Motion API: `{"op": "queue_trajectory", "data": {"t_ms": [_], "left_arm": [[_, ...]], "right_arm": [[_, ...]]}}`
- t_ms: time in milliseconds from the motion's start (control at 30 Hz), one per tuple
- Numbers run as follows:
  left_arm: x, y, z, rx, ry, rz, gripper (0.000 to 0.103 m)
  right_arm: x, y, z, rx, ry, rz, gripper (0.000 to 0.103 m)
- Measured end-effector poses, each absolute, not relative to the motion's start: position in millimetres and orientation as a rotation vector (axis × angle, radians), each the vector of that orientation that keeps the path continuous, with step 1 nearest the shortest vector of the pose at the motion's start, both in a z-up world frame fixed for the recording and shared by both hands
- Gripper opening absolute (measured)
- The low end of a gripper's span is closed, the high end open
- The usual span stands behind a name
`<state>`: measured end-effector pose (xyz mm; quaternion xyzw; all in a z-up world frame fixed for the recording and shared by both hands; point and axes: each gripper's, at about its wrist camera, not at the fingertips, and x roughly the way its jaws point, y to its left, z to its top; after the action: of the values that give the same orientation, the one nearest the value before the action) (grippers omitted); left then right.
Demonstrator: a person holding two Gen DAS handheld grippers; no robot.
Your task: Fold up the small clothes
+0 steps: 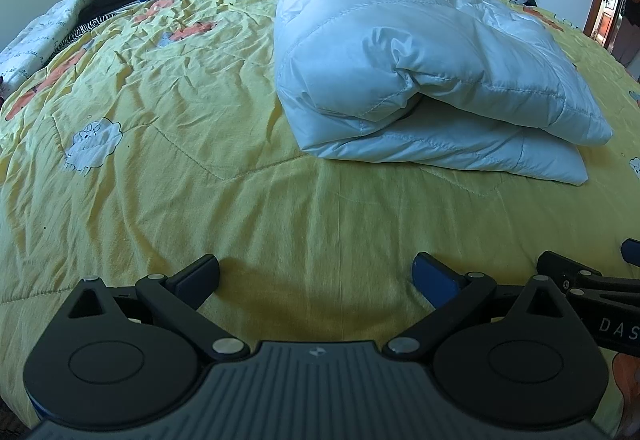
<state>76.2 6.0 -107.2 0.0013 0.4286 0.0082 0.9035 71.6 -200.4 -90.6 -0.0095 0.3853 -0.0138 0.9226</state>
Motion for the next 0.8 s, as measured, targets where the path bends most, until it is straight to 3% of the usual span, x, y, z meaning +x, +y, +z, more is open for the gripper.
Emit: {"op": "queue_trajectory", "data": {"t_ms": [800], "left_arm": [[76.8, 6.3, -106.7, 0.003, 0.886, 0.016, 0.103]], "right_arm": [[73.1, -201.5, -90.9, -0.02, 0.797, -0.025, 0.103]]}}
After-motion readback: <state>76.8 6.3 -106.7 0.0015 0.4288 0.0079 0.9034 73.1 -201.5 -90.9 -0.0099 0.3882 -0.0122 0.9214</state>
